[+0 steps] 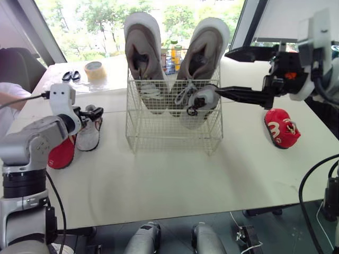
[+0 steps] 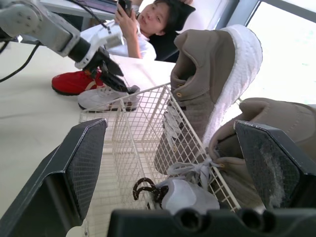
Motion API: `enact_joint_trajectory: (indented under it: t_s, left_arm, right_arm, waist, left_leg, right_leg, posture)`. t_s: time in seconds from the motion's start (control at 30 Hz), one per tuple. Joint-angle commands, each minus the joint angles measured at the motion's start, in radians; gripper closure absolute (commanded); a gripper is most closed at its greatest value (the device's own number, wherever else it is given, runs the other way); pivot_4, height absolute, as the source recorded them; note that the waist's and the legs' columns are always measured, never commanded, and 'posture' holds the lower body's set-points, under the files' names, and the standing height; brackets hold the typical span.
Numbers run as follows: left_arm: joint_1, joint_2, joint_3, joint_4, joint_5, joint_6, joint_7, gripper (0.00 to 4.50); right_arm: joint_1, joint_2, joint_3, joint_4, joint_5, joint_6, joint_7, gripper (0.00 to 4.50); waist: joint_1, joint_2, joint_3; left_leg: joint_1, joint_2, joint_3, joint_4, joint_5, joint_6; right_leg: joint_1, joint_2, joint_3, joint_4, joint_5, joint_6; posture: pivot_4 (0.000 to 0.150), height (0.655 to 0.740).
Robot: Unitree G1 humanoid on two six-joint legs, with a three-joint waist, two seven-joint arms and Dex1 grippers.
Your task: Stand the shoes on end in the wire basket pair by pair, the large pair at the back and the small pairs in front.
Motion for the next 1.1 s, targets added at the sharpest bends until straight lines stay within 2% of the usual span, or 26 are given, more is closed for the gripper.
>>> enact_joint_trajectory:
  t_s: [0.03, 0.3, 0.47, 0.57, 0.63, 0.8, 0.93, 1.0, 1.1]
  left_arm:
    - [-0.005, -0.001, 0.027, 0.005, 0.028, -0.001, 0.001, 0.0]
    - [-0.07, -0.039, -0.017, 0.261, 0.133, -0.139, -0.058, 0.0]
    - [-0.111, -0.055, -0.013, 0.361, 0.176, -0.202, -0.078, 2.28]
    - [-0.13, -0.063, 0.0, 0.345, 0.177, -0.22, -0.085, 3.65]
    - [-0.137, -0.089, 0.024, 0.282, 0.16, -0.318, -0.108, 4.44]
    - [-0.157, -0.238, 0.108, 0.07, 0.086, -0.613, -0.128, 4.48]
    - [-0.148, -0.372, 0.13, -0.089, 0.008, -0.775, -0.151, 4.48]
    - [-0.142, -0.445, 0.123, -0.147, 0.009, -0.912, -0.162, 4.48]
    - [-0.123, -0.506, 0.09, -0.202, 0.028, -1.002, -0.165, 4.48]
  right_arm:
    - [-0.009, -0.012, -0.03, -0.033, 0.022, 0.002, -0.014, 0.05]
    - [0.005, -0.019, -0.046, -0.055, 0.037, 0.02, -0.051, 0.05]
    - [0.017, -0.028, -0.058, -0.071, 0.049, 0.036, -0.075, 0.0]
    - [0.024, -0.033, -0.063, -0.078, 0.055, 0.046, -0.088, 0.0]
    - [0.029, -0.038, -0.065, -0.079, 0.059, 0.049, -0.093, 0.0]
    - [0.025, -0.033, -0.053, -0.074, 0.064, 0.054, -0.105, 0.0]
    - [0.008, -0.023, -0.033, -0.059, 0.061, 0.05, -0.109, 0.0]
    - [-0.002, -0.018, -0.023, -0.05, 0.058, 0.047, -0.107, 0.0]
    - [-0.013, -0.013, -0.011, -0.04, 0.054, 0.043, -0.103, 0.0]
  waist:
    - [0.0, 0.0, 0.0]
    - [0.003, 0.0, 0.0]
    - [0.014, 0.0, 0.0]
    - [0.021, 0.0, 0.0]
    - [0.023, 0.0, 0.0]
    - [0.023, -0.002, 0.0]
    - [0.019, -0.002, 0.0]
    - [0.019, -0.002, 0.0]
    - [0.02, -0.002, 0.0]
  left_leg:
    - [0.0, 0.0, 0.0, 0.0, 0.0, 0.0]
    - [0.0, 0.0, 0.0, 0.0, 0.002, -0.003]
    - [0.0, 0.0, 0.0, 0.002, 0.002, -0.003]
    - [0.0, 0.0, 0.0, 0.003, 0.001, -0.002]
    - [0.0, 0.0, 0.0, 0.004, 0.001, -0.001]
    - [-0.005, 0.0, 0.0, 0.011, 0.002, -0.004]
    - [-0.006, 0.0, 0.001, 0.014, 0.001, -0.002]
    - [-0.005, 0.0, 0.002, 0.014, 0.001, -0.002]
    - [-0.005, 0.0, 0.002, 0.014, 0.001, -0.002]
  right_leg:
    - [0.0, 0.0, 0.0, 0.0, 0.0, 0.0]
    - [-0.001, 0.0, 0.0, 0.001, 0.0, 0.0]
    - [-0.001, 0.0, 0.0, 0.004, 0.0, 0.0]
    - [-0.001, 0.0, 0.0, 0.006, 0.0, 0.0]
    - [-0.001, 0.0, 0.0, 0.007, 0.0, 0.0]
    - [-0.002, -0.001, -0.001, 0.008, 0.0, 0.0]
    - [-0.001, -0.001, 0.0, 0.007, 0.0, 0.0]
    - [-0.002, 0.0, 0.0, 0.007, 0.0, 0.0]
    - [-0.002, 0.0, 0.0, 0.008, 0.0, 0.0]
  posture:
    - [0.15, 0.74]
    - [0.15, 0.74]
    - [0.15, 0.74]
    - [0.15, 0.74]
    - [0.15, 0.74]
    - [0.15, 0.74]
    - [0.15, 0.74]
    - [0.15, 0.74]
    - [0.15, 0.74]
